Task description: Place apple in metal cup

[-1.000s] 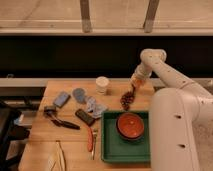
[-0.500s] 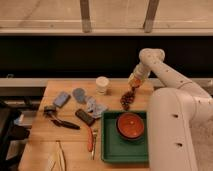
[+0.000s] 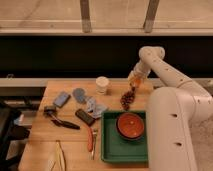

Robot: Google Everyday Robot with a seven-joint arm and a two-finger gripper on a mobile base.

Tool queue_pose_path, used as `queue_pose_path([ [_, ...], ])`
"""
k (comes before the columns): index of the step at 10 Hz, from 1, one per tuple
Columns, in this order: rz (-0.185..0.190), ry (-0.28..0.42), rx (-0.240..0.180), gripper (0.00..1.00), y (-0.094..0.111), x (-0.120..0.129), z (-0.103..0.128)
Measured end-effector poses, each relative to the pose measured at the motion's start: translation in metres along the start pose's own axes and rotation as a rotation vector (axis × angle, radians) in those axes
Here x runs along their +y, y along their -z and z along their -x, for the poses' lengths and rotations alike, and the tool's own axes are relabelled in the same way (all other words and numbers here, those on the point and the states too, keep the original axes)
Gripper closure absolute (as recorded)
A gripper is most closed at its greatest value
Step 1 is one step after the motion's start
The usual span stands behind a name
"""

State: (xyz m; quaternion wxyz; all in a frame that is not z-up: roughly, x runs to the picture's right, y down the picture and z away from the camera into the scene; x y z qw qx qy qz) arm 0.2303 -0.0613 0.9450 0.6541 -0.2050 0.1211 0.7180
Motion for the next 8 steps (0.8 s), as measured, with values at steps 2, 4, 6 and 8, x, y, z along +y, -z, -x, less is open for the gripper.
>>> queue_pose_path([
  [2,-0.019,0.001,-0.031,0.38,0.015,-0.004,0.008],
  [4,-0.041,-0.008,-0.083,0.38,0.04,-0.01,0.022],
  [6,-0.06,-0.016,-0.146,0.38,0.072,-0.013,0.036],
  [8,-0.078,-0.026,-0.208,0.38,0.106,-0.017,0.043],
])
